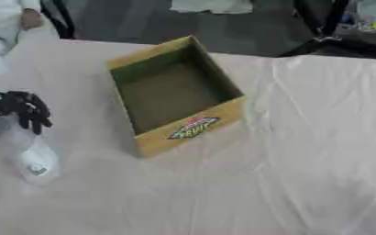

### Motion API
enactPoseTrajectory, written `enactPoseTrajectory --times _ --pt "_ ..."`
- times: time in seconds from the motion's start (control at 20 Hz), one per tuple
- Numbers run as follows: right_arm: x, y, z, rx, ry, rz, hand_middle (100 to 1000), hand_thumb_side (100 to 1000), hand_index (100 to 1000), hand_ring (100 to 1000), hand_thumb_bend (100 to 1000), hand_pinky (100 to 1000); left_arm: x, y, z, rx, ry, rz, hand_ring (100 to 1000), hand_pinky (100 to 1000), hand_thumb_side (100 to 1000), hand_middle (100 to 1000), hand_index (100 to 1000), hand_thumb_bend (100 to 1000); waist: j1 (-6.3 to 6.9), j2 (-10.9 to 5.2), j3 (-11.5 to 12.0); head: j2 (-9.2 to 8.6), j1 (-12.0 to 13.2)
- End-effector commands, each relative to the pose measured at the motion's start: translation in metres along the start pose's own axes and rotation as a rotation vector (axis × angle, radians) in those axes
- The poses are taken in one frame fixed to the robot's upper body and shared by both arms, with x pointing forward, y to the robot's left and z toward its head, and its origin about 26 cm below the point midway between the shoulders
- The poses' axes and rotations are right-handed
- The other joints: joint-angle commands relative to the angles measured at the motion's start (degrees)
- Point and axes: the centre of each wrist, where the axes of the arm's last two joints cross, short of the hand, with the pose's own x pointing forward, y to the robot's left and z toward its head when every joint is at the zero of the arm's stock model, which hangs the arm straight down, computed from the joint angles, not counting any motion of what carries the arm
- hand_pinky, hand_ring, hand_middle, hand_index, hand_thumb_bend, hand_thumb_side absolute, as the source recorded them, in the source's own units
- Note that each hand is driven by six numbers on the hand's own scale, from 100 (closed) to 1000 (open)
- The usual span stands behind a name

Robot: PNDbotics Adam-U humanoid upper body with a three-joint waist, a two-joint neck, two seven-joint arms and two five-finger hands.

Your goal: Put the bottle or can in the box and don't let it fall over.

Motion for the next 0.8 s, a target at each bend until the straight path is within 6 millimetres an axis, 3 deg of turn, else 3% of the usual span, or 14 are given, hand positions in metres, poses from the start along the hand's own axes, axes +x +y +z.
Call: enactPoseTrajectory --times 0.05,0.8 --pt "0.0041 -0.0040 -0.0044 0.013 -0.020 0.009 1000 572 908 1000 100 931 0.0026 0.0042 0.0001 0.024 -0.007 -0.005 335 642 668 555 154 100 0.03 -0.62 0.03 -0.57 -0.03" --pt "0.0042 -0.0030 -0.0052 0.013 -0.018 0.006 1000 572 908 1000 100 930 0.0021 0.0012 -0.0029 0.039 -0.053 0.040 283 588 651 496 111 100 0.03 -0.48 0.08 -0.56 -0.16"
